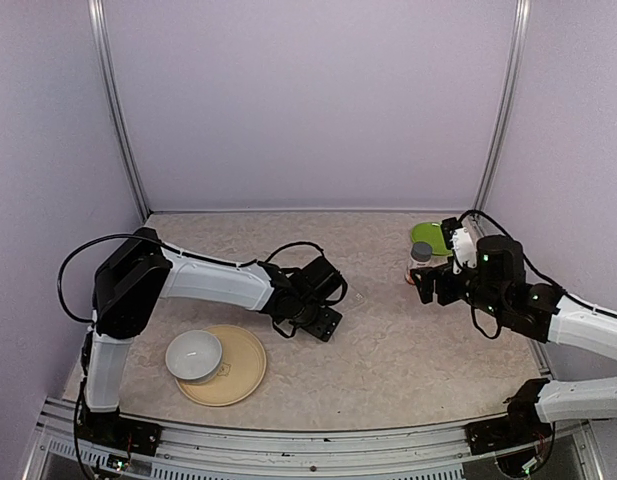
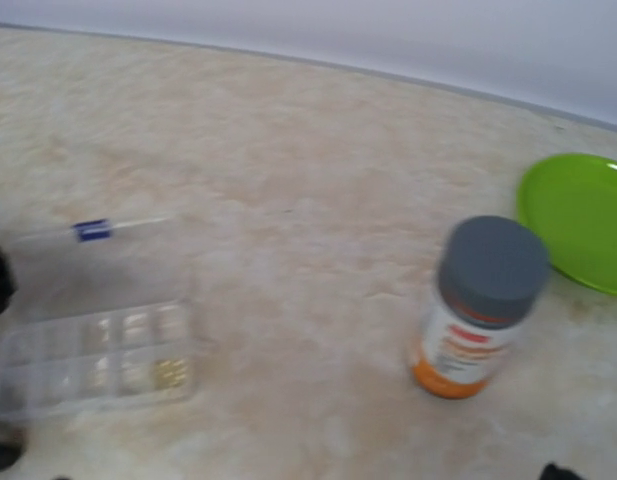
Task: Sort the pills into containers
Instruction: Adjust the pill container at the center of the board.
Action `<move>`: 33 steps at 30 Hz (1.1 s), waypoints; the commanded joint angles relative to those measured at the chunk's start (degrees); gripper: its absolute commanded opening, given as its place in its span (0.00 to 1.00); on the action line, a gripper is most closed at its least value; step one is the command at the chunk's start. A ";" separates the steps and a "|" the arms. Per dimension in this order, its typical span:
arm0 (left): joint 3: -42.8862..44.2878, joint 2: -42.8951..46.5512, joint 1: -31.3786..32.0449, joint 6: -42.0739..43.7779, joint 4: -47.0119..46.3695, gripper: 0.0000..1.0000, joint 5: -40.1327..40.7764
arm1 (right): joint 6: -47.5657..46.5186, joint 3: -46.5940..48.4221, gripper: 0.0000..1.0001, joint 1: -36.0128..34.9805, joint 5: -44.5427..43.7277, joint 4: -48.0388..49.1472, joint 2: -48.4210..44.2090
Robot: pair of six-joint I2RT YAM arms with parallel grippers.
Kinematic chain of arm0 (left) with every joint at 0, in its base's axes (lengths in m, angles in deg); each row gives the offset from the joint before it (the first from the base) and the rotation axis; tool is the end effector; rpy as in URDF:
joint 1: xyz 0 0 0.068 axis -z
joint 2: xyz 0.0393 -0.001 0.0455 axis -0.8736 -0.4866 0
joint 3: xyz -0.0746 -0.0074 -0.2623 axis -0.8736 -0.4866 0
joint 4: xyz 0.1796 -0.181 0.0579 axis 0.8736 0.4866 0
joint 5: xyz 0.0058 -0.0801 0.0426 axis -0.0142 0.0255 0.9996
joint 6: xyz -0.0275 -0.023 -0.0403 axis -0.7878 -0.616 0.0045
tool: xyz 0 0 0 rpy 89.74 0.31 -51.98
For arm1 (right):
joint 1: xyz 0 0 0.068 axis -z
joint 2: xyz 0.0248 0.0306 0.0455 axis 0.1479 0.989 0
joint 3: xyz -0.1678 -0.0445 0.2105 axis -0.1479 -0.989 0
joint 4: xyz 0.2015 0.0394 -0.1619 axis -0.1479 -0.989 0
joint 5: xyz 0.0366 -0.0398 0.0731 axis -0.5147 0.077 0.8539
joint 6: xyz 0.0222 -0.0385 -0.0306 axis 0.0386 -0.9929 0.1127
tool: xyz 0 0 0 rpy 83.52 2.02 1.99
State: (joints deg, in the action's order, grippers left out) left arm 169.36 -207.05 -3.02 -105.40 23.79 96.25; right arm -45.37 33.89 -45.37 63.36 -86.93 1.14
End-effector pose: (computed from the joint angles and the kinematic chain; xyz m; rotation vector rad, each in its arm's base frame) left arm 0.2473 -0.3761 0.1355 0.8008 2.4366 -0.1518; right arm 0.1774 0.1220 0.2535 -0.2676 1.9514 0.3161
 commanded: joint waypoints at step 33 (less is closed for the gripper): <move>-4.59 12.03 2.37 -4.94 -8.46 0.91 -3.96 | -0.70 14.66 0.98 18.60 12.55 15.23 34.54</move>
State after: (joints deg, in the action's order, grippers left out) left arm 167.33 -201.81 -0.39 -108.20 18.46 89.84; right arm -44.54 44.89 -28.03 74.92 -73.55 32.15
